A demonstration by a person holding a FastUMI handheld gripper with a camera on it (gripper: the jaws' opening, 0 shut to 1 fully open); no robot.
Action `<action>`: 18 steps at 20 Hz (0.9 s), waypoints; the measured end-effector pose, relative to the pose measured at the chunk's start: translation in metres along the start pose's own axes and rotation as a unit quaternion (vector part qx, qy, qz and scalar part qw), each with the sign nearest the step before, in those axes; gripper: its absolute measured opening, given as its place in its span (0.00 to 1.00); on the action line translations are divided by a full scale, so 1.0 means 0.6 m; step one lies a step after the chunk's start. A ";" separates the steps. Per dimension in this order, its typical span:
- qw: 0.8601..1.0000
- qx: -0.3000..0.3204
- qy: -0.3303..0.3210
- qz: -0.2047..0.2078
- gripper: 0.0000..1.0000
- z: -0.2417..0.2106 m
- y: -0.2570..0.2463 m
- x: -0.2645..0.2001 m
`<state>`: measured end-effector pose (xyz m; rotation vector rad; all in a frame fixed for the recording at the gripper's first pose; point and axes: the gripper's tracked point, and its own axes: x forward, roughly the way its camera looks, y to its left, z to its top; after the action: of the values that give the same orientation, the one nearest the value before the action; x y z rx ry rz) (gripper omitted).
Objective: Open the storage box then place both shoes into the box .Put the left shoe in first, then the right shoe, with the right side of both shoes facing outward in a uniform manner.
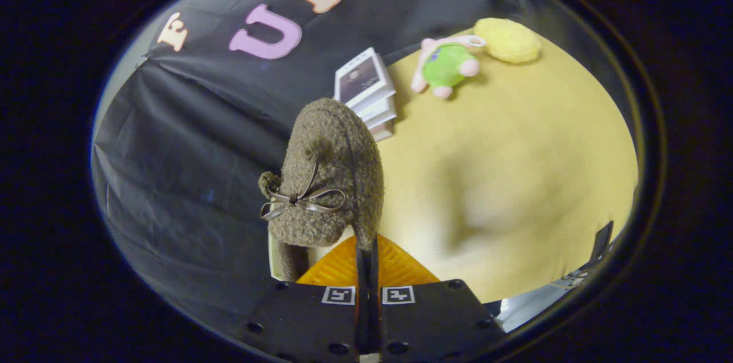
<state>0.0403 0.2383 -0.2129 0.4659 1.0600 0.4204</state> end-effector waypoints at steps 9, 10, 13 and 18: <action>0.994 -0.071 0.078 -0.014 0.03 -0.135 0.147 0.157; 0.994 -0.073 0.083 -0.026 0.03 -0.146 0.145 0.173; 0.993 -0.075 0.073 -0.058 0.03 -0.147 0.135 0.195; 0.990 -0.086 0.052 -0.102 0.04 -0.143 0.122 0.217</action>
<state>0.0113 0.3828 -0.3023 0.1809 1.1498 0.3524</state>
